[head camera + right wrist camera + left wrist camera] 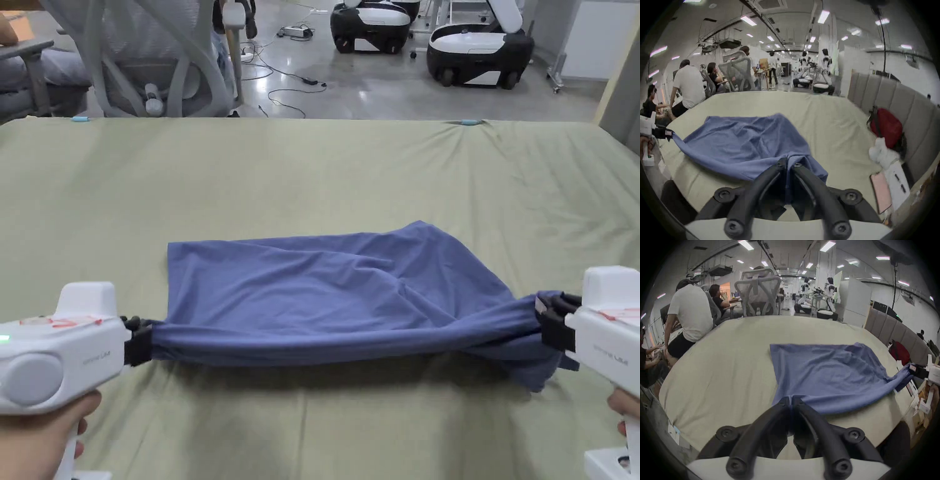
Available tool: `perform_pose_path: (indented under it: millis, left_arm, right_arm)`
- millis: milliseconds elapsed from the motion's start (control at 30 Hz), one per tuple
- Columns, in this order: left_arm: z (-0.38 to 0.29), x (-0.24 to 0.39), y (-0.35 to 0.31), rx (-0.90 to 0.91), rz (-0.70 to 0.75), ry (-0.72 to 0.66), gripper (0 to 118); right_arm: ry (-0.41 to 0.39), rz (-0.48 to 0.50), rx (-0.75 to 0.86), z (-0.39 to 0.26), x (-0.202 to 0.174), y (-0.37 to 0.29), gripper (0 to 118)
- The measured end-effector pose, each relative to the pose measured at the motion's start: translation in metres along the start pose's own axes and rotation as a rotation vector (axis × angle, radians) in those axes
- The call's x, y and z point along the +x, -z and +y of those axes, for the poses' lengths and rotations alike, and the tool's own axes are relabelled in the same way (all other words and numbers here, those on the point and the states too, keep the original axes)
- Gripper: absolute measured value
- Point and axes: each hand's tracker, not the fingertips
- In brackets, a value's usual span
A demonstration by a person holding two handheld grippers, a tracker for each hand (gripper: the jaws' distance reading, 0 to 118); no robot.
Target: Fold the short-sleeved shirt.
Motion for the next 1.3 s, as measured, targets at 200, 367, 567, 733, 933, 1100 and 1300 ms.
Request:
perform_pose_path:
  millis: [200,367,567,733,933,1100,1300]
  left_arm:
    - [0.032,-0.009,0.100,-0.129,0.046,-0.071,2]
    - [0.024,-0.007,0.136,-0.186,0.078,-0.087,4]
    - [0.019,0.013,0.076,0.137,0.108,-0.098,80]
    - [0.008,0.071,0.040,0.320,0.051,-0.013,89]
    - [-0.011,0.092,0.034,0.382,0.099,0.121,0]
    - [-0.010,0.035,0.051,0.178,0.043,0.023,0]
    - [-0.037,-0.046,0.078,0.005,0.079,-0.139,64]
  right_arm:
    - [-0.052,-0.078,-0.133,0.016,-0.009,0.104,3]
    - [-0.081,-0.085,-0.209,-0.001,-0.005,0.159,5]
    - [-0.059,-0.038,-0.077,0.006,-0.022,0.108,104]
    - [0.039,0.035,0.054,0.006,-0.077,0.060,112]
    - [0.036,0.032,0.097,-0.006,-0.107,0.038,0]
    - [0.005,0.041,0.081,-0.013,-0.100,0.030,0]
    - [0.023,0.019,0.042,-0.029,-0.076,0.032,0]
